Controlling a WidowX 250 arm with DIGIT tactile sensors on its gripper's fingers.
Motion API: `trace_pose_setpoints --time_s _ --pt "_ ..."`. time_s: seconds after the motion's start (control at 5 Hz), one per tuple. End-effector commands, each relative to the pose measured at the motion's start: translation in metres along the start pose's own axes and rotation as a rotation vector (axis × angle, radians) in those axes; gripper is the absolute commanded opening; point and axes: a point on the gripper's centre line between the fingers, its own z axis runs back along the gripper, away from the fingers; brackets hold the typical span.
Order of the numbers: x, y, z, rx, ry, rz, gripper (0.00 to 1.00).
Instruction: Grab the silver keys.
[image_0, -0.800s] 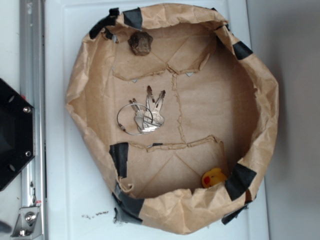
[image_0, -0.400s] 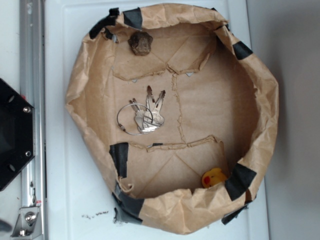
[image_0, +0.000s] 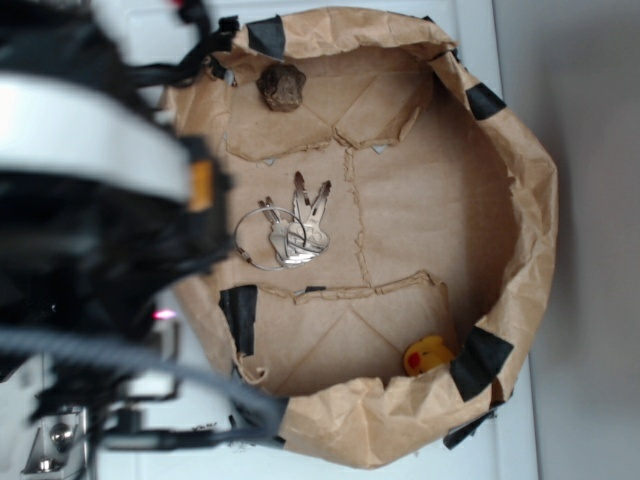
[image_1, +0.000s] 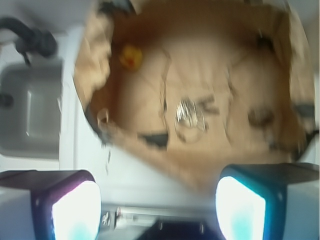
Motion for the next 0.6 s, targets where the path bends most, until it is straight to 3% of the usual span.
trace_pose_setpoints --time_s 0.0,0.4 --pt "0.03 0.03 -0.026 -0.047 0.007 0.101 1.0" --pt "0.025 0.053 -0.094 -0.026 0.03 0.109 1.0"
